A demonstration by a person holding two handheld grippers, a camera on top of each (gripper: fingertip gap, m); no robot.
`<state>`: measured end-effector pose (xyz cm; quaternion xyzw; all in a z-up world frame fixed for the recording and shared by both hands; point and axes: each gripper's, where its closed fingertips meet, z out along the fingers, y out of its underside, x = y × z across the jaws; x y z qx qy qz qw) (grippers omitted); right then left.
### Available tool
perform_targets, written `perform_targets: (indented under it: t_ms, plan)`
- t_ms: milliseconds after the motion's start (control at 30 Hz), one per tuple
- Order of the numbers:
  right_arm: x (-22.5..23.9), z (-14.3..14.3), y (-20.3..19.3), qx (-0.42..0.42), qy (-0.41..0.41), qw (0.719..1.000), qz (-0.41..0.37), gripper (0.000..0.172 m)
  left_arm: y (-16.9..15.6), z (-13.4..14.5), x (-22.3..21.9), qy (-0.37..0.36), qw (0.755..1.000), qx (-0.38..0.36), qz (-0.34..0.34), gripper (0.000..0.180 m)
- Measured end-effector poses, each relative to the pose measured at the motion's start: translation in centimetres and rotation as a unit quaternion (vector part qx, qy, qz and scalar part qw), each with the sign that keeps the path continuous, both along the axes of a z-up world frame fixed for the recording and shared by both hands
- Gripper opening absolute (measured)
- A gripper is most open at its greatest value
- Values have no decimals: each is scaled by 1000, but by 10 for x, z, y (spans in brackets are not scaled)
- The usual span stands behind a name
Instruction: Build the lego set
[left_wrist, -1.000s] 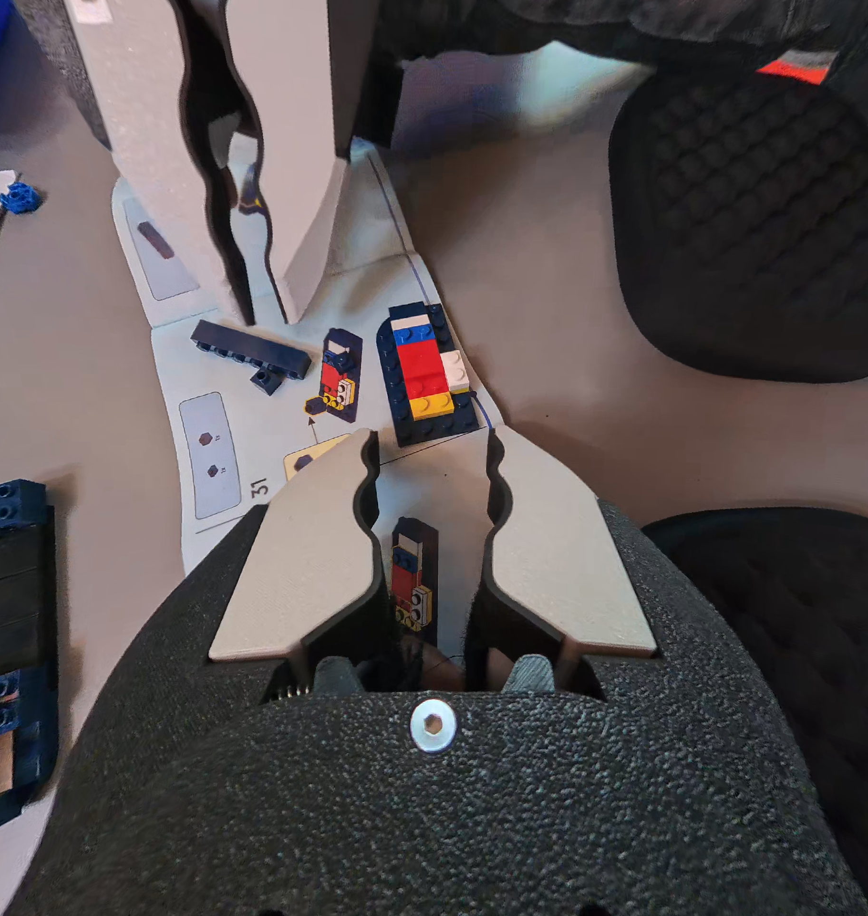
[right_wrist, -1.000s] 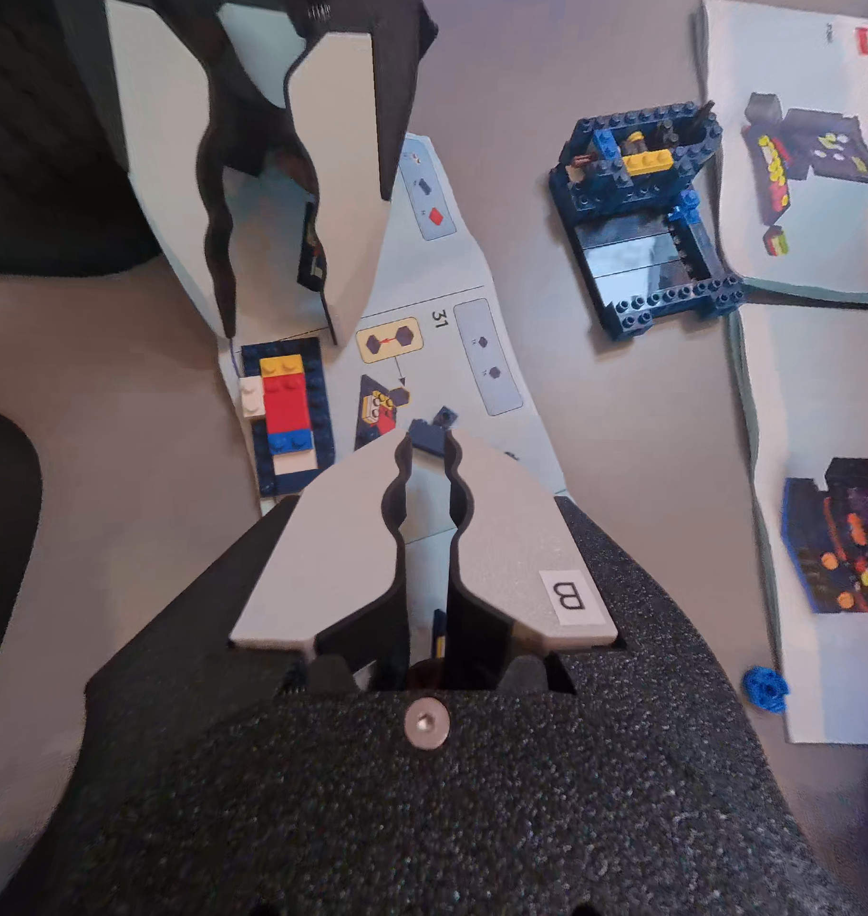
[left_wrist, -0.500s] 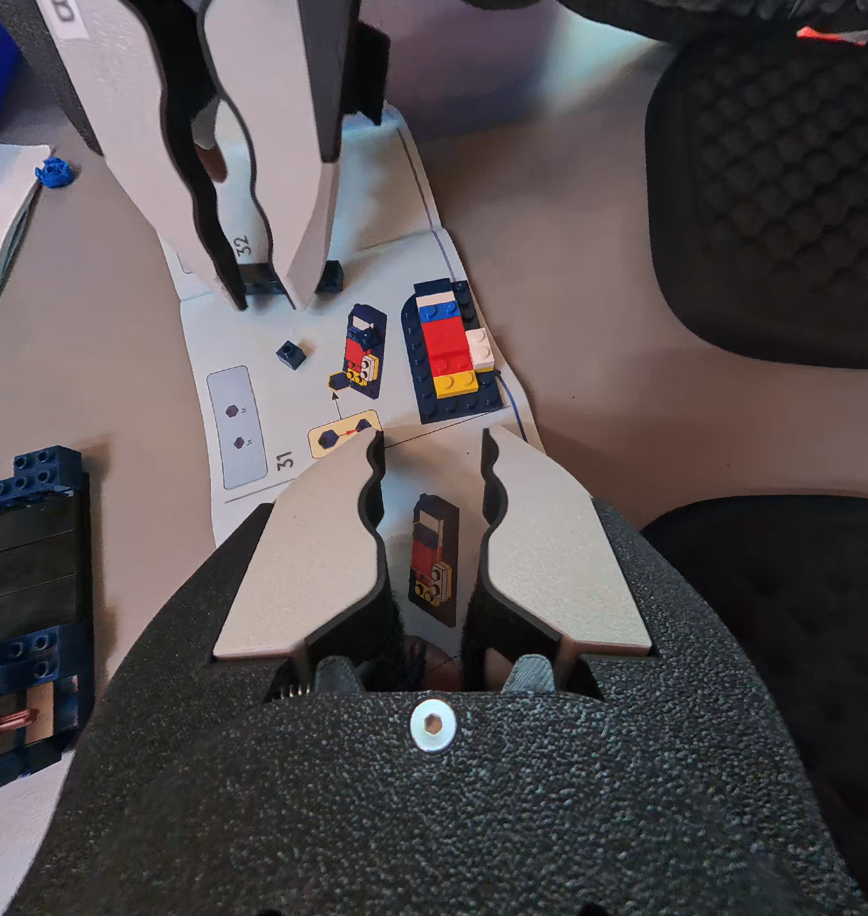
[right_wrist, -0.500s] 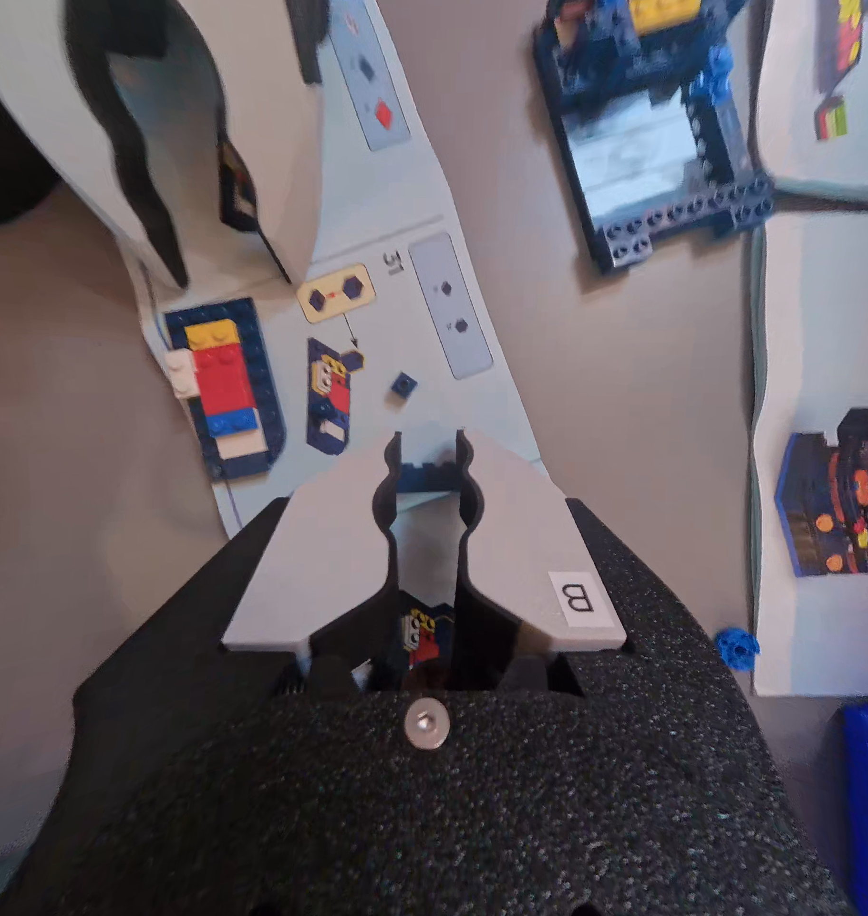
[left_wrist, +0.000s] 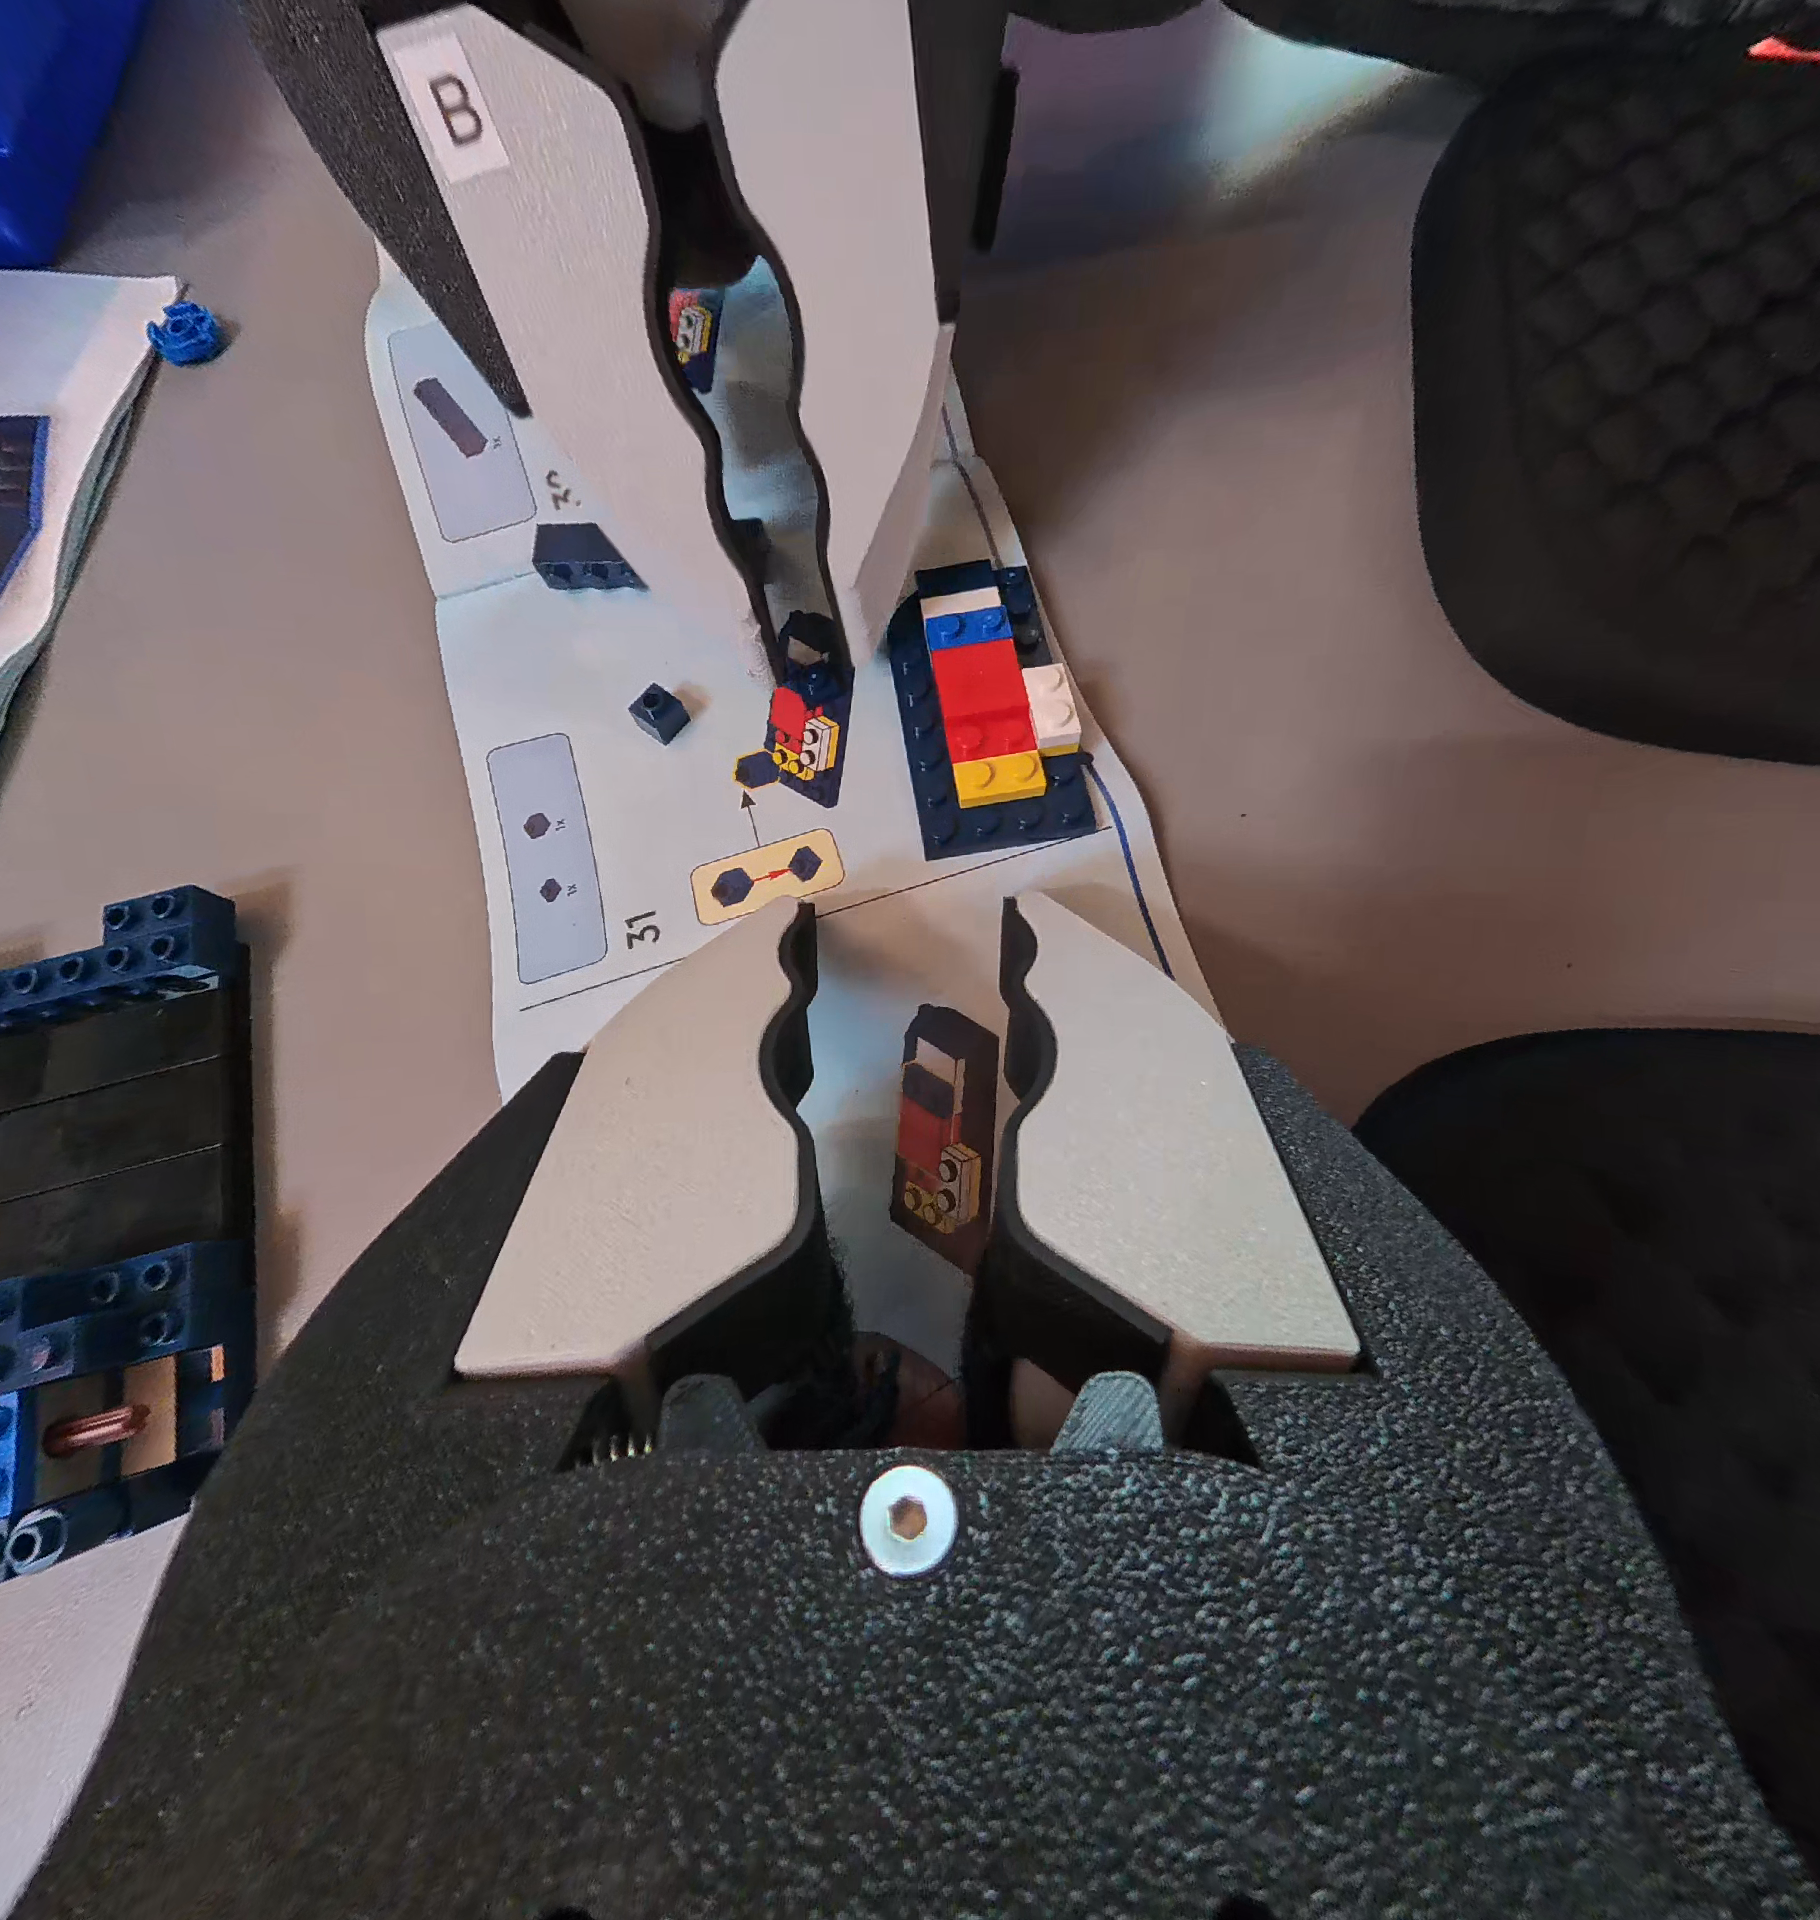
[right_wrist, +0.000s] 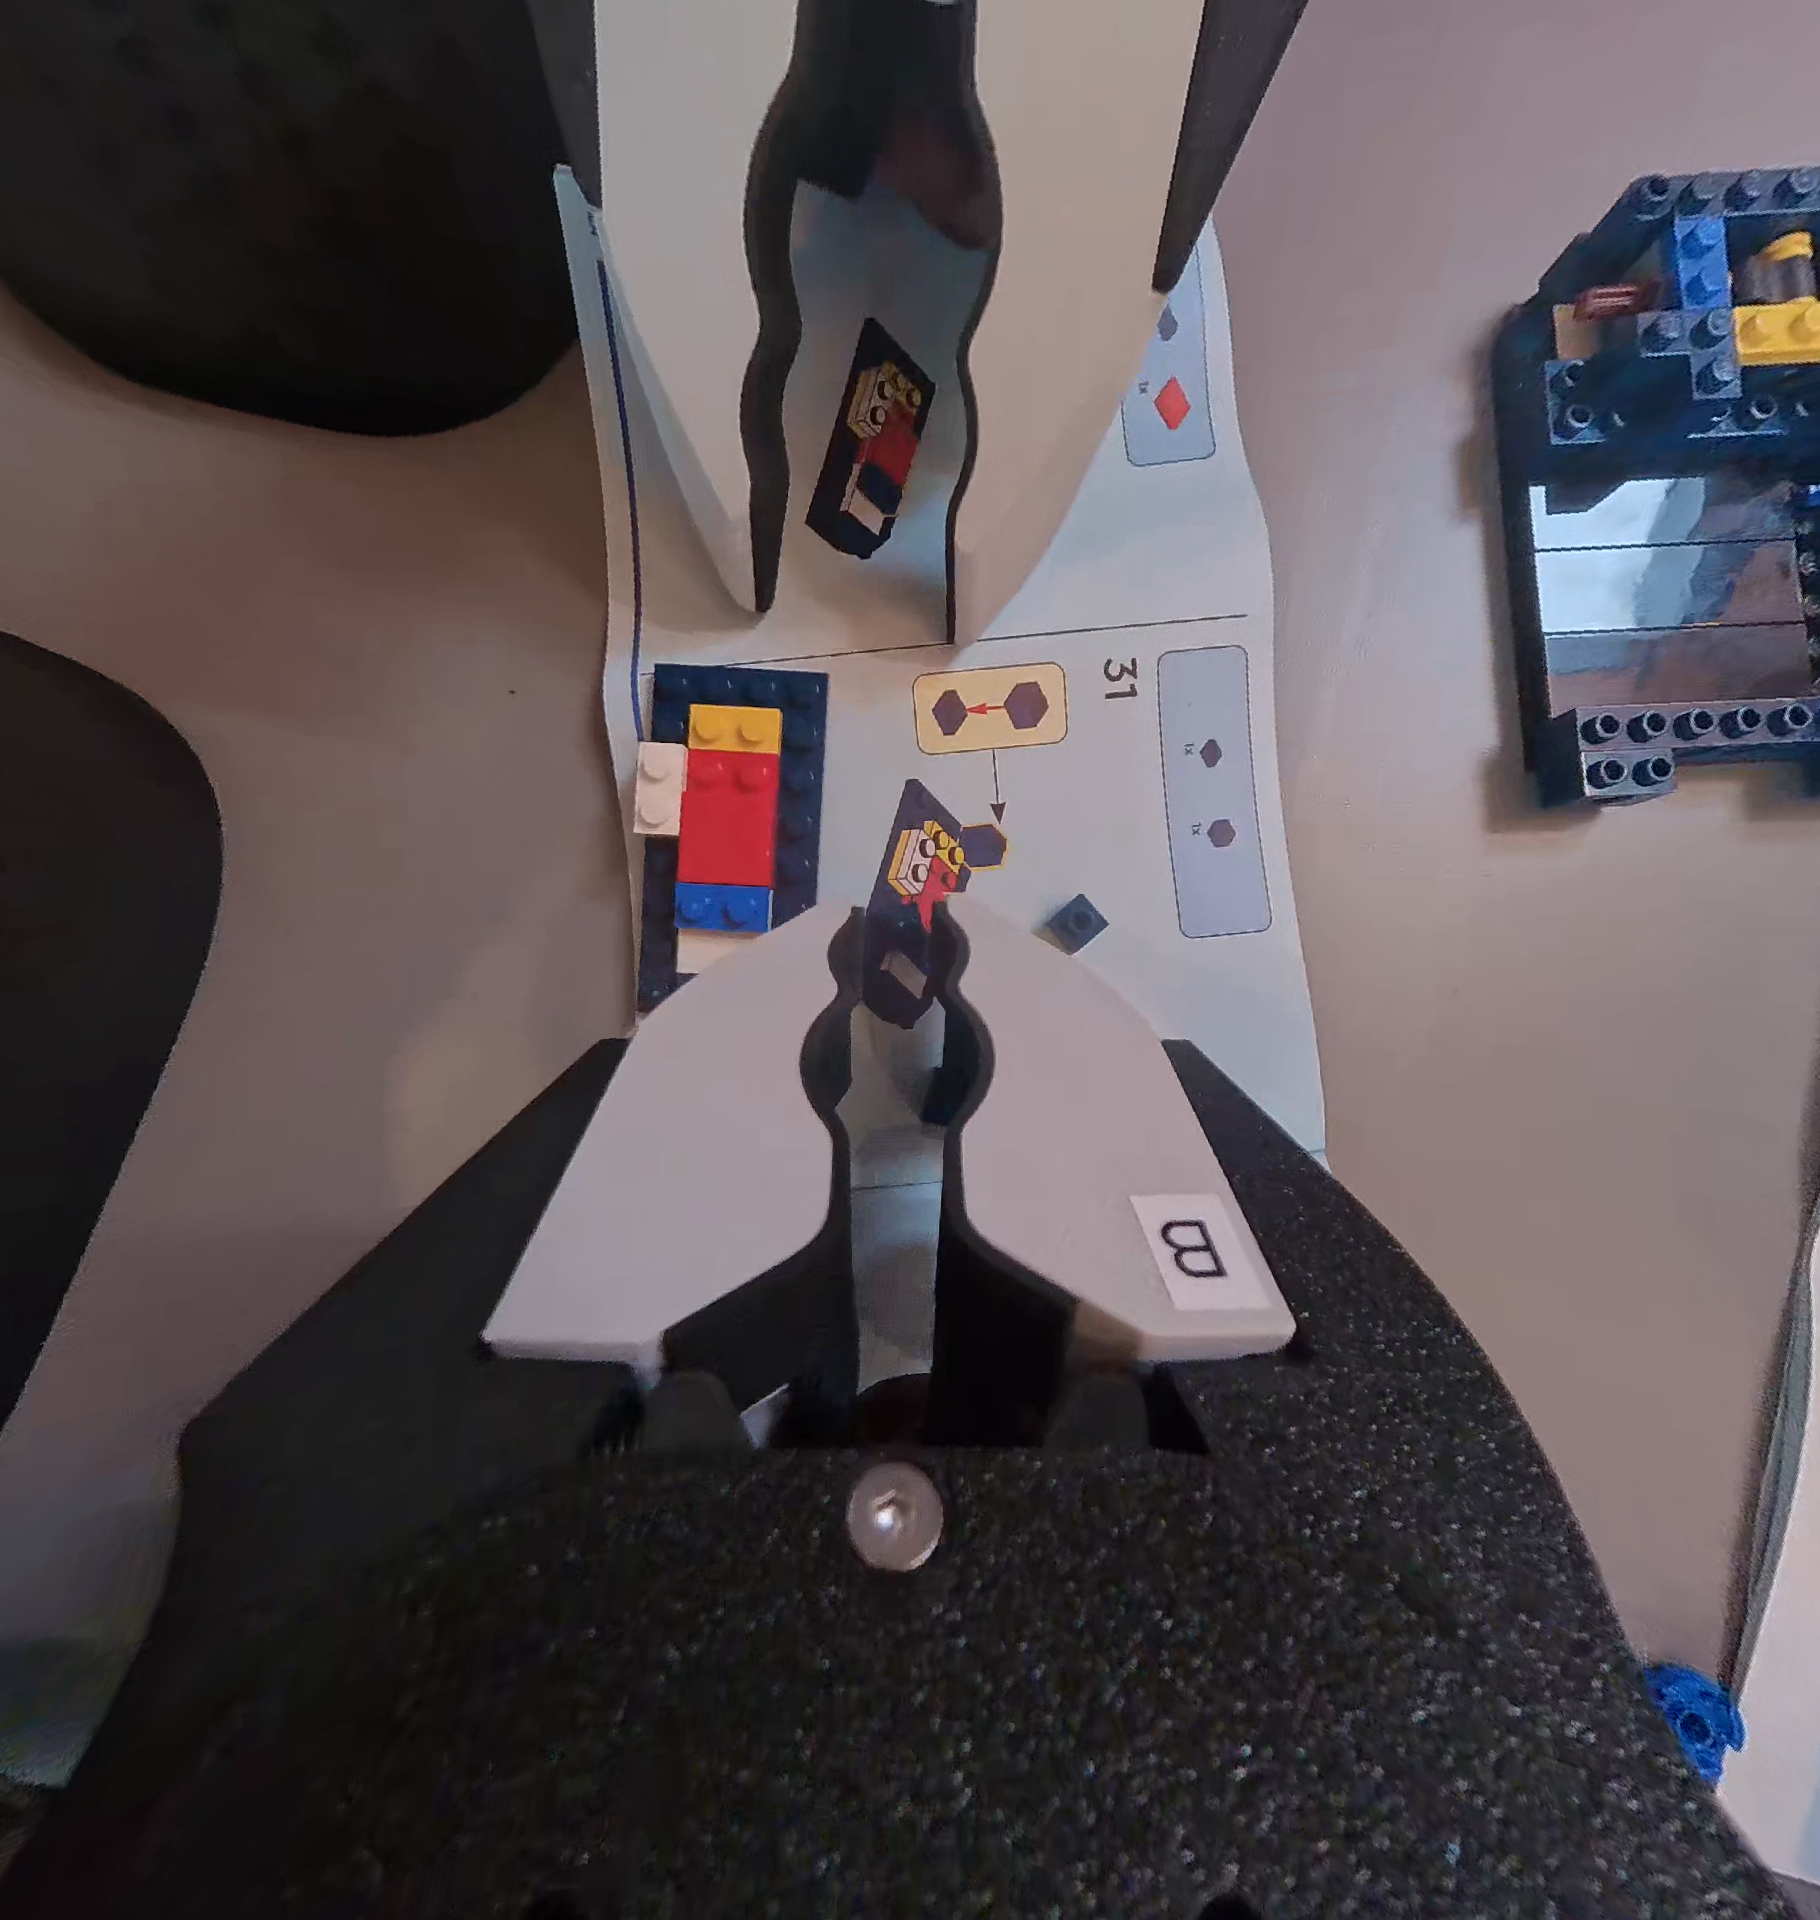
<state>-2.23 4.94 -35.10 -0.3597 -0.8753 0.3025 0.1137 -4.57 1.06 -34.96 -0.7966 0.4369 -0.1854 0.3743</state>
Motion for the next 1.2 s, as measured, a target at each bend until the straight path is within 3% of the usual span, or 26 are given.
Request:
perform_targets:
  t_ms: [433, 533, 600, 800, 967, 1200]
  plan:
    - [-8, -5, 5, 13, 8, 1000, -21, 8, 0, -3, 0, 15, 1000, 4, -3, 34]
    - [-11, -4, 5, 4, -5, 999, -41, 22, 0, -3, 0, 16, 1000, 4, -3, 34]
    - [-11, -1, 6, 1, 1, 999, -45, 22, -1, -4, -1, 17, 1000, 5, -4, 34]
    - [-13, 3, 19, 26, 25, 997, -63, 6, -1, -4, -1, 20, 1000, 5, -5, 34]
    - [-19, 8, 29, 28, 56, 995, -77, 9, -1, -5, -1, 21, 1000, 5, -5, 34]
    - [-19, 7, 27, 53, 43, 998, -8, 16, 0, -5, -1, 16, 1000, 5, -8, 34]
